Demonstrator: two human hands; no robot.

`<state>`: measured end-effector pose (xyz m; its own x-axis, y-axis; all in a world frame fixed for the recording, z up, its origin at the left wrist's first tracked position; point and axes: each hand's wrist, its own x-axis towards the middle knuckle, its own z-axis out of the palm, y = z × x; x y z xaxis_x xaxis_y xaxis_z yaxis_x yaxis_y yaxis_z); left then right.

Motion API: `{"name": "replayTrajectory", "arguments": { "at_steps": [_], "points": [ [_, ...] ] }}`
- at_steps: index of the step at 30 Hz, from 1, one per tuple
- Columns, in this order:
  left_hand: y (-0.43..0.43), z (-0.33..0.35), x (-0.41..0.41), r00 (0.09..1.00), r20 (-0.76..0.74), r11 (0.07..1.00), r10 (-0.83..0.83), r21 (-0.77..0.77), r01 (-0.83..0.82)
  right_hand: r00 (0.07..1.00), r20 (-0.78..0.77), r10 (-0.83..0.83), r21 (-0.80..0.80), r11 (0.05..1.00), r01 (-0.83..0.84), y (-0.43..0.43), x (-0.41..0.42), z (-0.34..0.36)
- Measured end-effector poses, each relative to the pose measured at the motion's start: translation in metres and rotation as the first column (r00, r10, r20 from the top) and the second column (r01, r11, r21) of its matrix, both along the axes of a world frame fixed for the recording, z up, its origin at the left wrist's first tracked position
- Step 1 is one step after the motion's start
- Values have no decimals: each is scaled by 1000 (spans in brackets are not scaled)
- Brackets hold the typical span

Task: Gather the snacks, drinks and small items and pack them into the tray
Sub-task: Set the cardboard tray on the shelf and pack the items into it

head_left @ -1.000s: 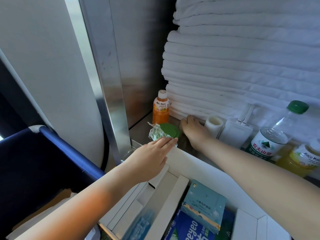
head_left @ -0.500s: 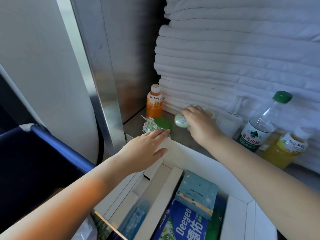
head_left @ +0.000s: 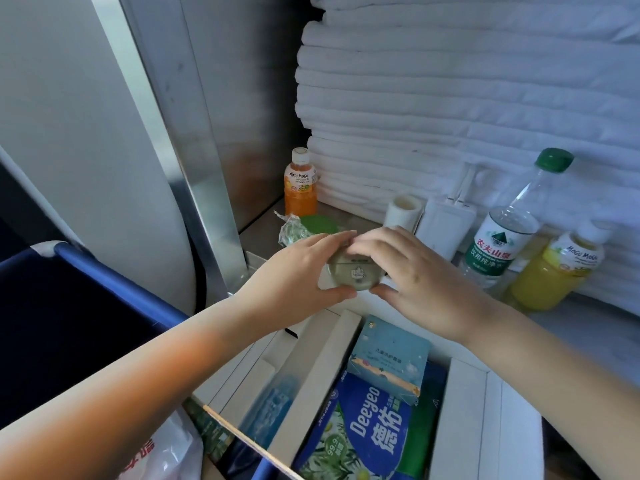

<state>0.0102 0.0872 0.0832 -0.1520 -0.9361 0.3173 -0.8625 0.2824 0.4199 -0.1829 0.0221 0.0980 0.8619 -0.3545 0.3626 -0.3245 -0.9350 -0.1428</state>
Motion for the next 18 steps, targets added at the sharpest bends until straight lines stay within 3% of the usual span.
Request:
{"name": "replayTrajectory", "arguments": {
  "at_steps": [4,8,14,18],
  "points": [
    [5,1,-1,999,-47,1000,12,23,-11,999,49,0,130,991,-7,3,0,-5],
    [16,1,5,999,-37,999,28,31,-27,994,38,-101,394,916,78,-4,0,-8],
    [34,-1,13,999,8,996,35,77,-36,996,-80,-28,162,986,41,-7,5,-6],
    [43,-5,16,998,42,991,47,123,-52,982,-189,-13,202,978,52,-7,9,-4]
  ]
}}
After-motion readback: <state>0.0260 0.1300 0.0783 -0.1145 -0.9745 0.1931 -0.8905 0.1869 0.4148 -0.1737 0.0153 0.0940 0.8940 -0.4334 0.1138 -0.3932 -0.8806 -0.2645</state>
